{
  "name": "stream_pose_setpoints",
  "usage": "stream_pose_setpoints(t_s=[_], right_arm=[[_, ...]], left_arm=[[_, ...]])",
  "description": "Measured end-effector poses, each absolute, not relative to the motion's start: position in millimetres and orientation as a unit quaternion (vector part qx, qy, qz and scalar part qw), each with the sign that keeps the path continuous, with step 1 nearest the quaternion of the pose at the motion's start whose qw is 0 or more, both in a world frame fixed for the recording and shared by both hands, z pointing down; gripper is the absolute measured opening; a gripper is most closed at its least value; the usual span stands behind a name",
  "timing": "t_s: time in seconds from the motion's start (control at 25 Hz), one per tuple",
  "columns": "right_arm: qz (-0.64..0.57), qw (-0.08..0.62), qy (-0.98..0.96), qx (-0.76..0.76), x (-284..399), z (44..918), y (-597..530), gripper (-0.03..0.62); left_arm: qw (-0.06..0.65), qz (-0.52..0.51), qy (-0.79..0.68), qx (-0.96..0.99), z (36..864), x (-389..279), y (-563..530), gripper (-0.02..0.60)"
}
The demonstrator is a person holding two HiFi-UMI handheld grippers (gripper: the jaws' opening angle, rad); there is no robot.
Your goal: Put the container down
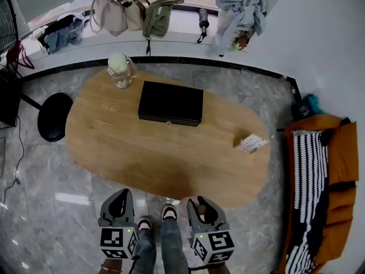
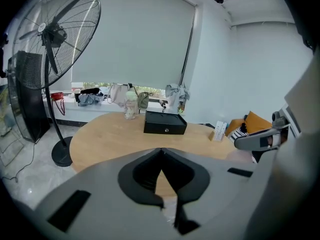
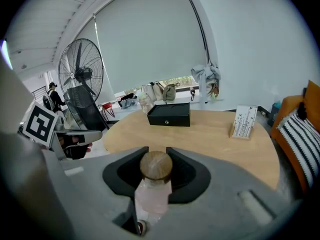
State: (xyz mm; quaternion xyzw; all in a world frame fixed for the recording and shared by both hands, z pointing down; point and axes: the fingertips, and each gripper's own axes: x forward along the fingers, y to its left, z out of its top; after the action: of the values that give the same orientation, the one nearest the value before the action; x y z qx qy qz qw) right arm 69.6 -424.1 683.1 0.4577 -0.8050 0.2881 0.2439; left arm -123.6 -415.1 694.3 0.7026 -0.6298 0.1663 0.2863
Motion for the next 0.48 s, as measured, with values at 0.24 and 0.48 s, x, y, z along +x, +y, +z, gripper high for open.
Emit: stream_pose_setpoints(t_s=[0.24, 0.48], right_arm=[[0.285, 0.249, -0.804, 0.458, 67.4, 691.3, -435.6, 0.115], [0.277, 0.26, -0.804, 0.458, 66.4, 703.6, -456.3, 0.115]], left_arm=[[0.287, 0.165, -0.632, 0.701, 696.1, -125.4, -420.7, -0.003], [0.289, 0.163, -0.635, 0.697, 699.1, -130.9, -426.5, -0.003]])
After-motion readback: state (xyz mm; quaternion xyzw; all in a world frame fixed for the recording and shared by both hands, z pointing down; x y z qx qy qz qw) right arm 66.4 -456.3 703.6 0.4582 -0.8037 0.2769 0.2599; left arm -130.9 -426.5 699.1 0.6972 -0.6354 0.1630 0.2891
